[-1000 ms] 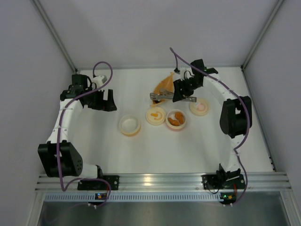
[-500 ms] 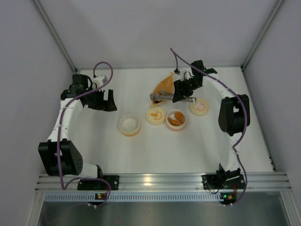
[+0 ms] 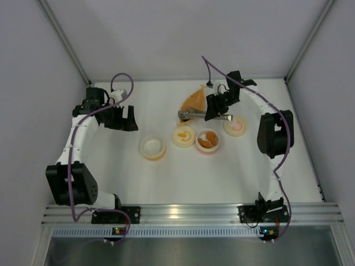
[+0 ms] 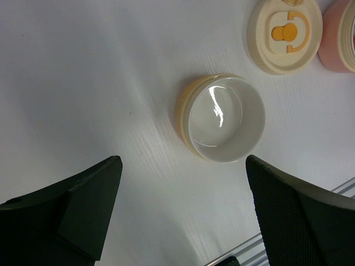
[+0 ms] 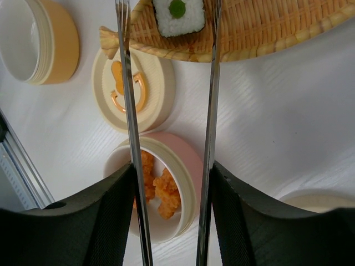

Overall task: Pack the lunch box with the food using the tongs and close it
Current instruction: Pick up the fake food from the plate, then place the fake food in the packing box.

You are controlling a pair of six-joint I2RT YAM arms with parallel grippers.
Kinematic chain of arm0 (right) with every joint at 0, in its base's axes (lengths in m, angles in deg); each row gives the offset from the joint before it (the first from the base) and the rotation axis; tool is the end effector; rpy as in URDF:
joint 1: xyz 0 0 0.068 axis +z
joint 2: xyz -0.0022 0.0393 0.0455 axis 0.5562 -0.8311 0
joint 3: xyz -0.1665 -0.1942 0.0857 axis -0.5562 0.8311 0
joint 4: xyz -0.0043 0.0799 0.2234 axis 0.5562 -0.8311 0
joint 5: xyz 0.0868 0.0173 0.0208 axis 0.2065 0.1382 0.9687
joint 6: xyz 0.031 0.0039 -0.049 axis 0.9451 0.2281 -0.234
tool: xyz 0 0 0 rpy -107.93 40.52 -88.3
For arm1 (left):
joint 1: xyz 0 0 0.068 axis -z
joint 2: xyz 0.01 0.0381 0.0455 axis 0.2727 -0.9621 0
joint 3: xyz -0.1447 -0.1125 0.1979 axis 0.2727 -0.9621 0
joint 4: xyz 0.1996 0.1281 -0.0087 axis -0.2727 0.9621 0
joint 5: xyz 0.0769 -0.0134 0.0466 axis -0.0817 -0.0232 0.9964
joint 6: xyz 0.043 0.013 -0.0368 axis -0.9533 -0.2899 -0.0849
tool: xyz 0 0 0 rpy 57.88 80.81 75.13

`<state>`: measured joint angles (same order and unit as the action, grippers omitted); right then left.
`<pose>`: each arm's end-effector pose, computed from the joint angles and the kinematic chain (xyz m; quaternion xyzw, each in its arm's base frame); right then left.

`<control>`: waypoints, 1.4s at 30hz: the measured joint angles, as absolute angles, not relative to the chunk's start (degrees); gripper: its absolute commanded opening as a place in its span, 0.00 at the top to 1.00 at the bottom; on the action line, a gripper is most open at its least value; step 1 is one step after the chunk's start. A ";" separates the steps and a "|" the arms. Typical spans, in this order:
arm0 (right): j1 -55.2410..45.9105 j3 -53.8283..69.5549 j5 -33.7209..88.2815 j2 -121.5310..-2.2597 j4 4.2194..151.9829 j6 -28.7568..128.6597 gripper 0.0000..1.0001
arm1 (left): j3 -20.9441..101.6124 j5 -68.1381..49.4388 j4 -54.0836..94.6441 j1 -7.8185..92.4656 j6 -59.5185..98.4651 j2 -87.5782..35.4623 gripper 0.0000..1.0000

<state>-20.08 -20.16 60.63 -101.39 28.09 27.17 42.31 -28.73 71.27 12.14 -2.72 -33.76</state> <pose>0.4015 0.1261 0.2343 -0.3013 0.8706 0.3398 0.1893 0.2742 -0.0016 0.3037 0.1224 0.9274 -0.1943 0.2954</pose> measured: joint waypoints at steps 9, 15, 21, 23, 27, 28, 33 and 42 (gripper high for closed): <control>-21.17 -20.55 60.89 -102.20 27.26 26.60 0.62 | 42.31 -28.73 71.27 12.14 -2.67 -33.83 0.02; -21.48 -20.55 61.33 -102.18 27.13 26.62 0.69 | 42.42 -28.73 71.25 12.14 -2.56 -34.31 0.02; -21.56 -21.01 61.55 -102.04 26.75 26.89 0.71 | 42.73 -28.73 71.27 12.14 -2.22 -34.59 0.02; -21.56 -21.82 61.55 -101.67 26.49 27.15 0.71 | 43.17 -28.70 71.27 12.14 -1.82 -34.59 0.02; -21.56 -23.55 61.53 -99.05 25.66 27.76 0.73 | 44.09 -28.79 71.27 12.14 -0.77 -34.59 0.02; -21.54 -23.94 61.48 -98.00 25.42 27.85 0.73 | 44.26 -29.03 71.27 12.08 -0.53 -34.59 0.02; -20.10 -25.80 60.15 -91.64 23.08 27.72 0.74 | 44.92 -30.93 71.29 10.57 0.82 -34.59 0.02; -1.28 -20.27 49.66 -81.00 21.62 27.28 0.76 | 45.11 -35.68 72.12 3.55 1.70 -34.57 0.02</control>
<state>-1.28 -20.27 49.66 -81.00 21.62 27.28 45.11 -35.68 72.12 3.55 1.70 -34.57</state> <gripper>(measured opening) 0.347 0.982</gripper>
